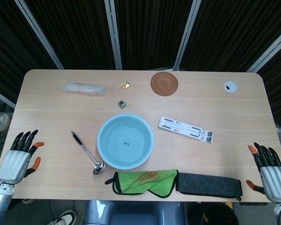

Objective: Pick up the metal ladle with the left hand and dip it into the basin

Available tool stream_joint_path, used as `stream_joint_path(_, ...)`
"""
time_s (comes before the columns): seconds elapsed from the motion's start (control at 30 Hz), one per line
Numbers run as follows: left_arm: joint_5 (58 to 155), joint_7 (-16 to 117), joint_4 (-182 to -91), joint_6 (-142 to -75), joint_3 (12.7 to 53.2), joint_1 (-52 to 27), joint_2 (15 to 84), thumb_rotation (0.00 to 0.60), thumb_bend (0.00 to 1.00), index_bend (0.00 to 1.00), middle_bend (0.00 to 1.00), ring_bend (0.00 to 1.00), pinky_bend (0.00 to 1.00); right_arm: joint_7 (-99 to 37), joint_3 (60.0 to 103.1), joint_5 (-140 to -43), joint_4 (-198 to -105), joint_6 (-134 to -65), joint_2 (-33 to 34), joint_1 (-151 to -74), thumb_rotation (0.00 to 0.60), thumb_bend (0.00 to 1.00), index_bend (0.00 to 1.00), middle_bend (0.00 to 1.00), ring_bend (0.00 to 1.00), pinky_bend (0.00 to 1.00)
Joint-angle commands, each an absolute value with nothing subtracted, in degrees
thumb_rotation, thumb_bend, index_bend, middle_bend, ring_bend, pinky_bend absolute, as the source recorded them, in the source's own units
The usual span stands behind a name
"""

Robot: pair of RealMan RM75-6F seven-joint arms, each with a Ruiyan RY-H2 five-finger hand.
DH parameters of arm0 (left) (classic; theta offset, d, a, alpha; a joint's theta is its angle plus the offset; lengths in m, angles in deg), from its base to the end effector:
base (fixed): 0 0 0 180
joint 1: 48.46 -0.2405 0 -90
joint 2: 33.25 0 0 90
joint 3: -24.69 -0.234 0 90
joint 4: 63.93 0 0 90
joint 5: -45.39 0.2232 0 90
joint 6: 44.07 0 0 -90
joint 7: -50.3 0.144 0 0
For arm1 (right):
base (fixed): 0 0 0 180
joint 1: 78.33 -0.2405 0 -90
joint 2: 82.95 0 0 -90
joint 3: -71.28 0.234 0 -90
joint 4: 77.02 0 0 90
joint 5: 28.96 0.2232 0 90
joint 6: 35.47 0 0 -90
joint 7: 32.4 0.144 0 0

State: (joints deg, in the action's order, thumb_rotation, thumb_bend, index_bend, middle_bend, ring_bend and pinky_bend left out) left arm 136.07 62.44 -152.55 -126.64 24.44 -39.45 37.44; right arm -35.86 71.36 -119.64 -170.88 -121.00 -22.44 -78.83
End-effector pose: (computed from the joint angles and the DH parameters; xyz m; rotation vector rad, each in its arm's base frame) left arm -0.2789 0.1877 0.0905 -1.6048 -0.7495 -0.8233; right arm -0.3022 -0.1465 0.1438 1.4658 -0.8741 0.7928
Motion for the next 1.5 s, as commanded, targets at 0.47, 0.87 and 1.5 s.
stream_joint_path(0.47,129.8,50.23,-139.35,-106.28,28.45,-27.09,41.27,0.6,0.28,0.42,0.0,0.0,0.0,-34.78,73.27,-114.82,-170.24,-118.33,-22.47,-80.09,0.6,0.0,0.0,0.0,0.0,0.0)
stream_joint_path(0.87,127.17,46.13,-132.53,-98.04,29.94,-21.03,47.77,0.6,0.26,0.45,0.0,0.0,0.0,-31.56,74.29,-112.78,-169.66,-117.37,-23.51,-80.61,0.6,0.0,0.0,0.0,0.0,0.0)
stream_joint_path(1.5,130.76,40.8,-123.55,-90.12,27.19,-12.28,59.63,0.6,0.29,0.44,0.0,0.0,0.0,-26.89,74.68,-111.81,-168.55,-117.13,-25.32,-80.53,0.6,0.0,0.0,0.0,0.0,0.0)
